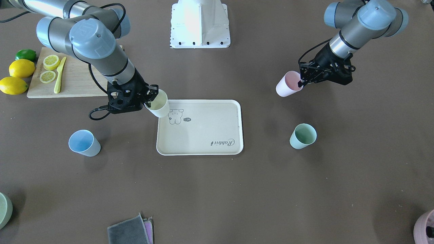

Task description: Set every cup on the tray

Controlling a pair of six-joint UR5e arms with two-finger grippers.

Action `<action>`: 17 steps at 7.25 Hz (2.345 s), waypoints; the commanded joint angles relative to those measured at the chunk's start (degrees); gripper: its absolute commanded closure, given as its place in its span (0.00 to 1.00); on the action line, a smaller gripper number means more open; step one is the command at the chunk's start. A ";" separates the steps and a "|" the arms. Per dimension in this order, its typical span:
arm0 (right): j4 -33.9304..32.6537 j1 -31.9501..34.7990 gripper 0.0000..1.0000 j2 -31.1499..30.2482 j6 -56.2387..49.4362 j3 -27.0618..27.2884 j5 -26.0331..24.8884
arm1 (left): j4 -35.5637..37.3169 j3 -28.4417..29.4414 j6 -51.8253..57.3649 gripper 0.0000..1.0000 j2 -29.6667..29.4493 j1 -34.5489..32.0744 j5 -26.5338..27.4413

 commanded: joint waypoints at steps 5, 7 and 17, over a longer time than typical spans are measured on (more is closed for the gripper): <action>5.70 -1.93 0.41 5.13 1.56 -10.22 -1.88 | 9.86 2.70 -3.84 1.00 -13.30 0.12 0.36; 5.89 -0.71 0.00 5.49 3.41 -9.44 -1.18 | 9.86 4.80 -8.04 1.00 -17.50 2.13 2.81; -5.79 20.12 0.00 -1.71 -13.17 -6.10 8.84 | 13.60 14.40 -10.26 1.00 -26.48 13.57 19.52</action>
